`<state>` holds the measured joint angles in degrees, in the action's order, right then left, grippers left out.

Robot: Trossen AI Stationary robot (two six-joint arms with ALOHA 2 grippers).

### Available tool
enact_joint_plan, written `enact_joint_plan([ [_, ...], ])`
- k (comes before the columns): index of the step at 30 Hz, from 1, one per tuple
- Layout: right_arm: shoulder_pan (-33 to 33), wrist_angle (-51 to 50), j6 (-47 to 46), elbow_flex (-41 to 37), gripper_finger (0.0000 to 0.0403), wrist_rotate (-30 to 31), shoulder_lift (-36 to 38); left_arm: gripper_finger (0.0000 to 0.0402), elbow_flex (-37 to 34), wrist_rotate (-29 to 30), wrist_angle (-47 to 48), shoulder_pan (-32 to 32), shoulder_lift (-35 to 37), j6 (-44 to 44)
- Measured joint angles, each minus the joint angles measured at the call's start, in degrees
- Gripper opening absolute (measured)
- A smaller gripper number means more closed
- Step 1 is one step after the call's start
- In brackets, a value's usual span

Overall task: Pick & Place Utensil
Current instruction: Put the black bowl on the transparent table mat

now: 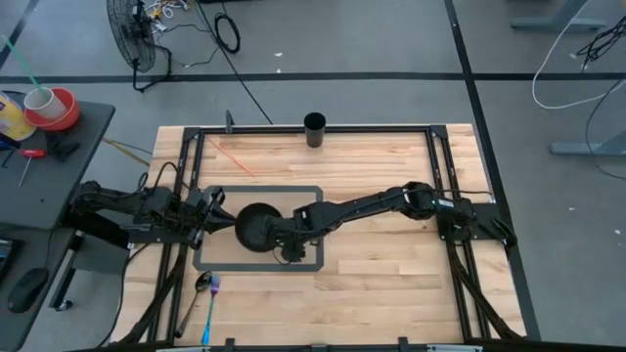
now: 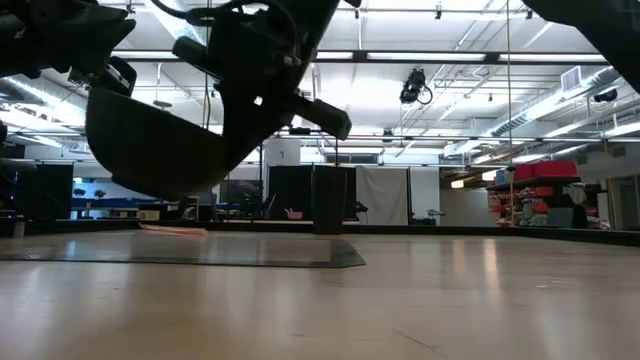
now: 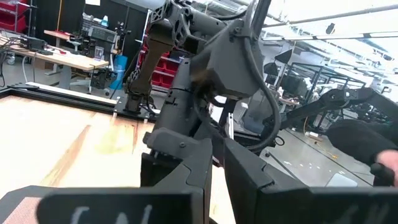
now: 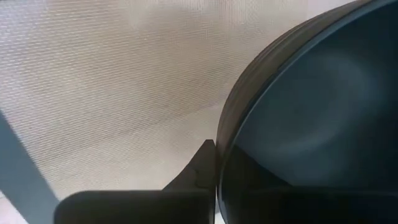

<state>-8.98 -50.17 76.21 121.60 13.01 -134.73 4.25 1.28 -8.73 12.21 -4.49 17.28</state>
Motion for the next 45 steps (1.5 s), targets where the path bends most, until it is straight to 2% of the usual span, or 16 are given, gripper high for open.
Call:
enact_joint_plan([
  [12, 3.5, -2.0, -4.8, 0.2, 0.0003, -11.0, -1.0, 0.0046, 0.0, 0.0, 0.0, 0.0, 0.0, 0.0],
  [29, 3.8, 2.5, -8.9, -2.8, 0.0005, -10.2, -1.7, 0.0046, 0.0, 0.0, 0.0, 0.0, 0.0, 0.0],
  [34, 3.6, 2.8, -6.7, -4.8, 0.0007, -6.0, -1.7, 0.0046, 0.0, 0.0, 0.0, 0.0, 0.0, 0.0],
  [42, 3.1, 5.4, -8.7, -5.7, 0.0013, -5.7, -1.7, 0.0046, 0.0, 0.0, 0.0, 0.0, 0.0, 0.0],
  [45, 2.3, 7.0, -8.3, -5.8, 0.0025, -2.6, -1.8, 0.0046, 0.0, 0.0, 0.0, 0.0, 0.0, 0.0],
])
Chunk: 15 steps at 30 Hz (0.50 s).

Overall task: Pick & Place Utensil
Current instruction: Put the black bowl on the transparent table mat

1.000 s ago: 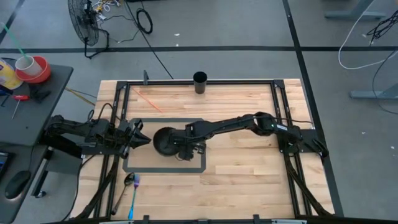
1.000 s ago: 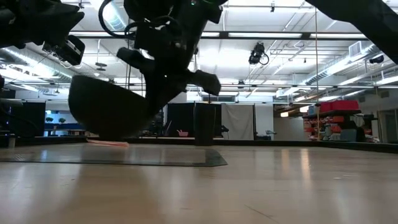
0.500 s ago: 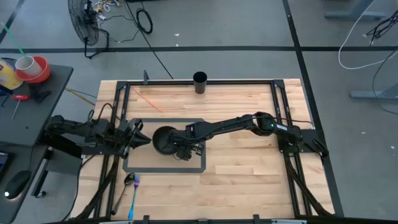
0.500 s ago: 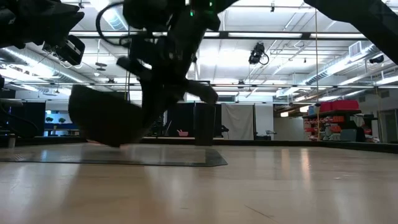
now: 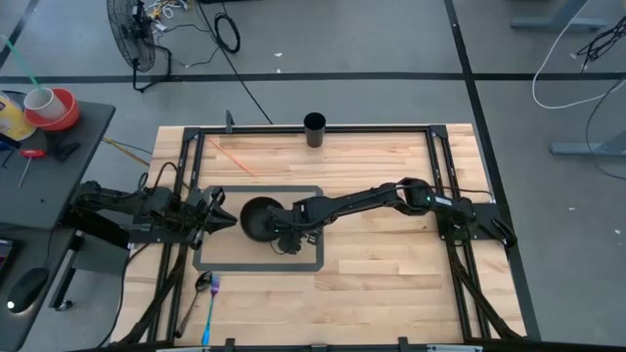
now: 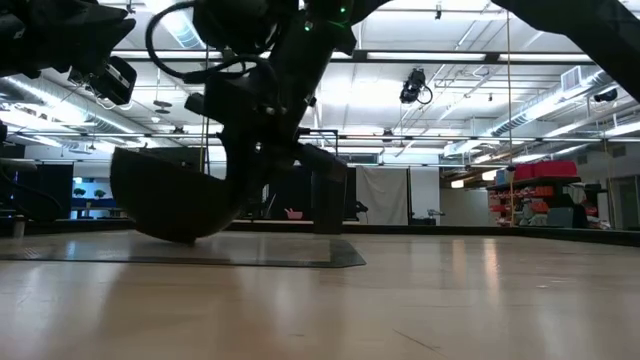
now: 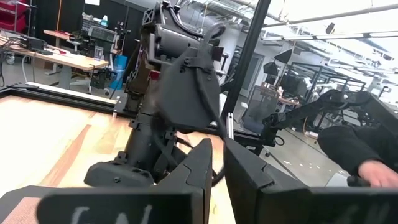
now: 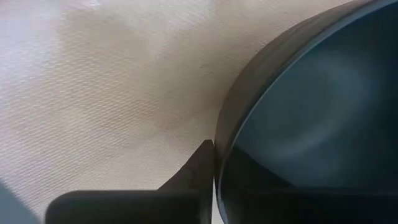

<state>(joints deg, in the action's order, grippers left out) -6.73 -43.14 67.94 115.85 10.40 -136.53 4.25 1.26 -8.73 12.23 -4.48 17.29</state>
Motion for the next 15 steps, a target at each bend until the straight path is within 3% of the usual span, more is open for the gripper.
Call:
enact_joint_plan([
  [9, -1.6, 2.3, -0.5, 0.0, 0.0053, 2.1, 0.3, 0.0046, 0.0, 0.0, 0.0, 0.0, 0.0, 0.0],
  [15, -1.6, 2.6, -6.7, 0.0, 0.0058, 1.8, 0.7, 0.0046, 0.0, 0.0, 0.0, 0.0, 0.0, 0.0],
])
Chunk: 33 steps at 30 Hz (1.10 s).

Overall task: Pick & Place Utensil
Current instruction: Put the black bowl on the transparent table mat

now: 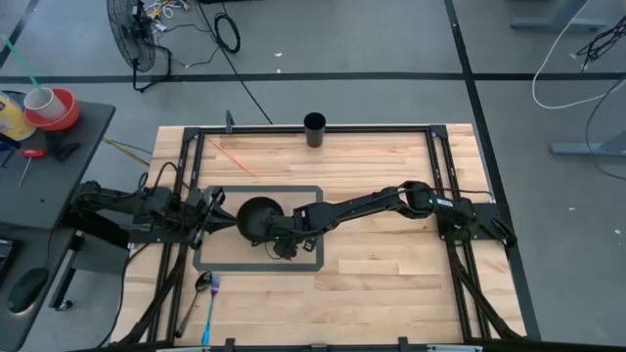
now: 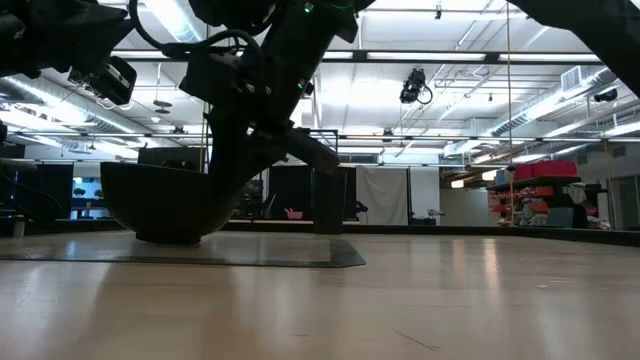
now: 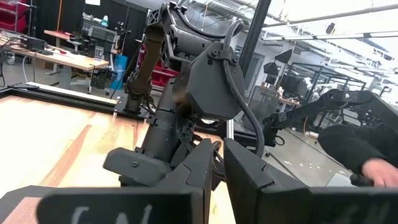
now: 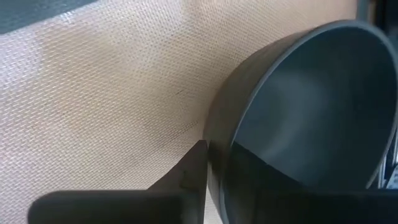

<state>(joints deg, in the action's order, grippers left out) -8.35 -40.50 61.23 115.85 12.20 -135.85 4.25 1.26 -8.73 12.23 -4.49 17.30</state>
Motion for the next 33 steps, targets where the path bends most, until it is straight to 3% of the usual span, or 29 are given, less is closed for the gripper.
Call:
enact_joint_plan([
  [4, 0.0, 0.5, -1.9, 0.0, 0.0061, -0.1, 0.0, 0.0046, 0.0, 0.0, 0.0, 0.0, 0.0, 0.0],
  [10, 0.0, 1.8, -5.5, 0.0, 0.0061, -5.2, 0.4, 0.0046, 0.0, 0.0, 0.0, 0.0, 0.0, 0.0],
  [33, 0.1, 2.4, -7.5, 0.0, 0.0022, -7.3, 1.3, 0.0046, 0.0, 0.0, 0.0, 0.0, 0.0, 0.0],
])
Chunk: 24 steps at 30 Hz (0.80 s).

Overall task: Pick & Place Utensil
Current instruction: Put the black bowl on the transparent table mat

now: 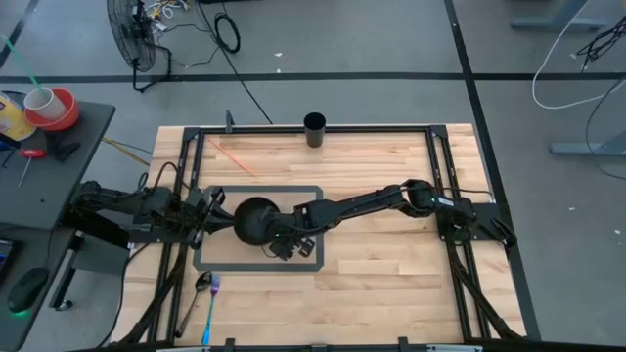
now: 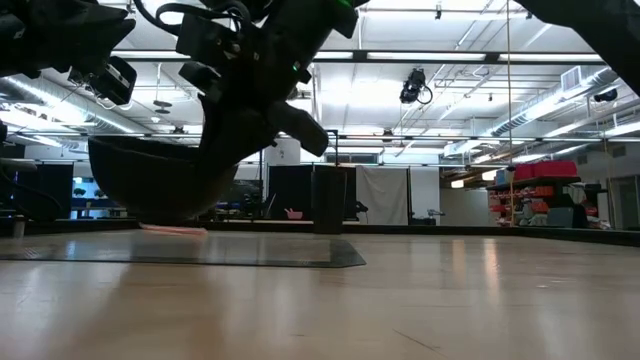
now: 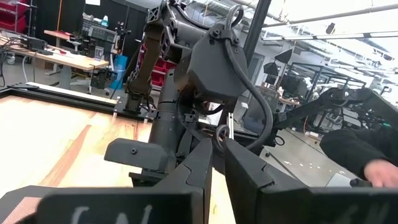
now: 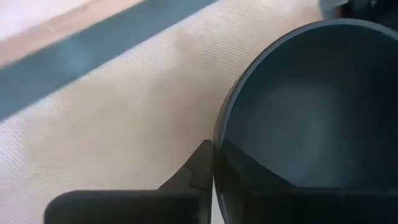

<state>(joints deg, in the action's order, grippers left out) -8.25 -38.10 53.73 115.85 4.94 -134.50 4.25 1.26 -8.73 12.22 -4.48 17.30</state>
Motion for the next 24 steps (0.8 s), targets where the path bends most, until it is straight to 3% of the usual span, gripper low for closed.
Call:
enact_joint_plan([
  [24, 0.6, 0.5, -9.0, 0.0, 0.003, -5.3, 0.0, 0.0046, 0.0, 0.0, 0.0, 0.0, 0.0, 0.0],
])
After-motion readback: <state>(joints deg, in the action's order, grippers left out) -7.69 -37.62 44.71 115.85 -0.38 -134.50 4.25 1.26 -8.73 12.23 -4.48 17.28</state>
